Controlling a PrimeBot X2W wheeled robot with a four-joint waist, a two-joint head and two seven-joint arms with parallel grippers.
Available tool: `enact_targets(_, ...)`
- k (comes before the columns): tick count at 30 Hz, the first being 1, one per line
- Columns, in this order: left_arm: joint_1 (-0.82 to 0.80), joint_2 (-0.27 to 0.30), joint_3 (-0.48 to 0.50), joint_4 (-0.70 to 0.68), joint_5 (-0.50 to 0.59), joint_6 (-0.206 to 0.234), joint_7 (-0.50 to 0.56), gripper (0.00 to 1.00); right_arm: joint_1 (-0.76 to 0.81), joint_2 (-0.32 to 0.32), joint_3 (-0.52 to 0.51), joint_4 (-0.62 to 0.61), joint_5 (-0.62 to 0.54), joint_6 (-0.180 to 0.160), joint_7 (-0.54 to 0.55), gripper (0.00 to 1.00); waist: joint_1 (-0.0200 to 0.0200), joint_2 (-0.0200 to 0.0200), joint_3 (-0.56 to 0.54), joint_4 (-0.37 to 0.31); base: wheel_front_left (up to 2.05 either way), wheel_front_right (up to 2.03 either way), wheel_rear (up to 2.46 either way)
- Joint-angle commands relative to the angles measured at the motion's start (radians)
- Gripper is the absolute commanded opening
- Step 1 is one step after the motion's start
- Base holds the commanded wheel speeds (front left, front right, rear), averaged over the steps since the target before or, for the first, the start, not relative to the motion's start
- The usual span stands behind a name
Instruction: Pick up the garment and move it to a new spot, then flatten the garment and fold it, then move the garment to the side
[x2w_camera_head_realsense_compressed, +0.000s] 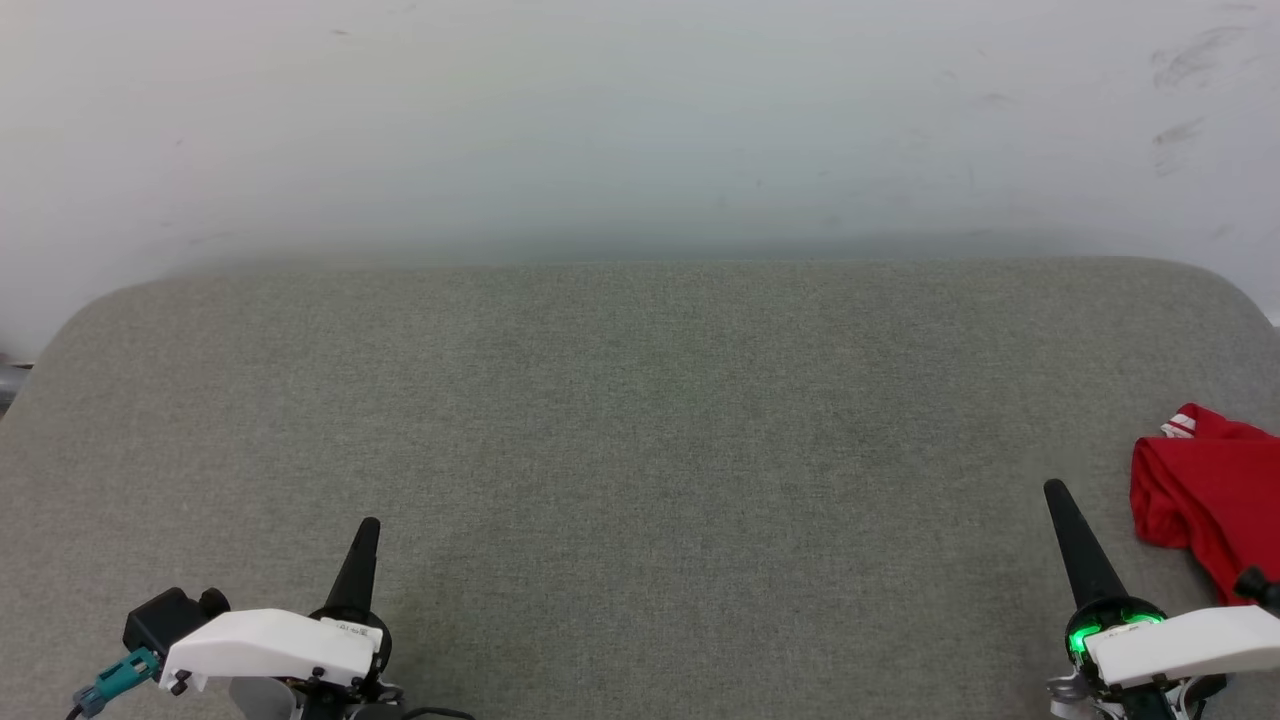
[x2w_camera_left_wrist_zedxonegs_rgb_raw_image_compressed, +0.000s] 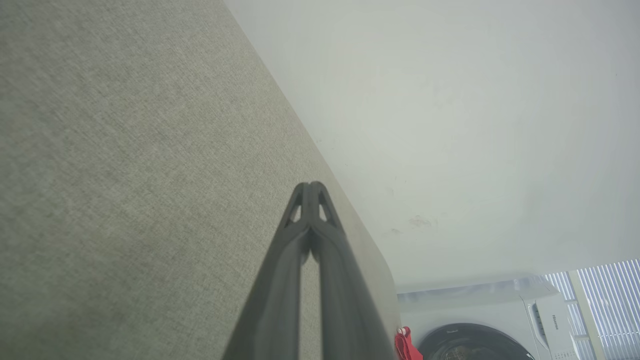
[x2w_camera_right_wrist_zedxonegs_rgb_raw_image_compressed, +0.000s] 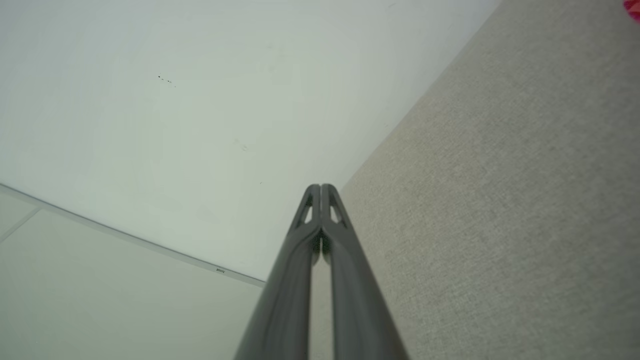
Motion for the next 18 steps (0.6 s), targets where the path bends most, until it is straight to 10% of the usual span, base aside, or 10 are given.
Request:
enact_targets(1,-0.029,-0.002,0.012,-0.005,-0.019,-0.008,0.008,0.0,-0.031,-0.007,-0.002,-0.002,0.025,0.0,0.003,0.0,-0.0001,0.0,0.0,0.0,0.0,0.0,0.0)
enact_targets(18,-0.041,-0.035,0.062,0.003,-0.148,-0.047,0.051,0.0,-0.065,-0.005,-0.007,0.054,0.186,0.0,0.01,0.0,-0.0001,0.0,0.008,0.0,0.0,0.0,0.0)
